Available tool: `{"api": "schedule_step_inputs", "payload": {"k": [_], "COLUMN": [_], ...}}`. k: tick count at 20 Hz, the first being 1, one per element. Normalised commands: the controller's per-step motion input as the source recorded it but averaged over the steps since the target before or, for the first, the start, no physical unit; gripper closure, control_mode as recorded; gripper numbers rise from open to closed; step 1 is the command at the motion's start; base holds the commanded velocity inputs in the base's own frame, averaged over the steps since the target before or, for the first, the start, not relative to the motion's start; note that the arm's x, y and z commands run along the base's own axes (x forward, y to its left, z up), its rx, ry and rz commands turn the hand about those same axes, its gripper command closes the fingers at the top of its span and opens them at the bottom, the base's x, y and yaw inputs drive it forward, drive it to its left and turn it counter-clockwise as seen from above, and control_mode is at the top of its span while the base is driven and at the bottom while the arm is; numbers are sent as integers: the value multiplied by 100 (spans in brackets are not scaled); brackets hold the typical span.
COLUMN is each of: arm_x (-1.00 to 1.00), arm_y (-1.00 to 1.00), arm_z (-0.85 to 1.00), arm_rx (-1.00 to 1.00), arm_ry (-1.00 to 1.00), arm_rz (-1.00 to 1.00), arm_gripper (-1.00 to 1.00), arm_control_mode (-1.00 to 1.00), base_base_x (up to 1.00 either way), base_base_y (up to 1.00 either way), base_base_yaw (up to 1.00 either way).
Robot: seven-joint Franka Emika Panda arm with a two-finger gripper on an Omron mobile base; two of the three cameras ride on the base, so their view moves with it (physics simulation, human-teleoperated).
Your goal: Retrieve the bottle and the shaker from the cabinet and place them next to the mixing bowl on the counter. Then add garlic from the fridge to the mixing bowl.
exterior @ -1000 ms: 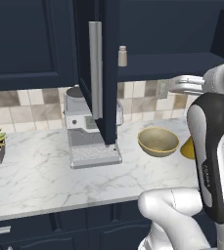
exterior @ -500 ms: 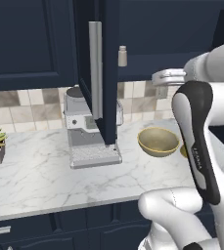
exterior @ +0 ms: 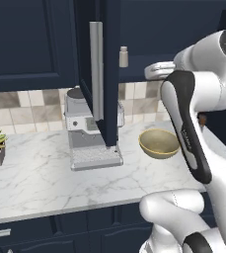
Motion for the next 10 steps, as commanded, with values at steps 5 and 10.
{"api": "schedule_step_inputs", "payload": {"k": [5, 10], "arm_x": [43, 52], "arm_y": [25, 2], "arm_z": [0, 0], "arm_rx": [-7, 0], "arm_ry": [0, 0], "arm_rz": [1, 0], "arm_gripper": [-100, -100], "arm_control_mode": [-100, -100], "base_base_x": [0, 0], "base_base_y": [0, 0], "base_base_yaw": [0, 0]}}
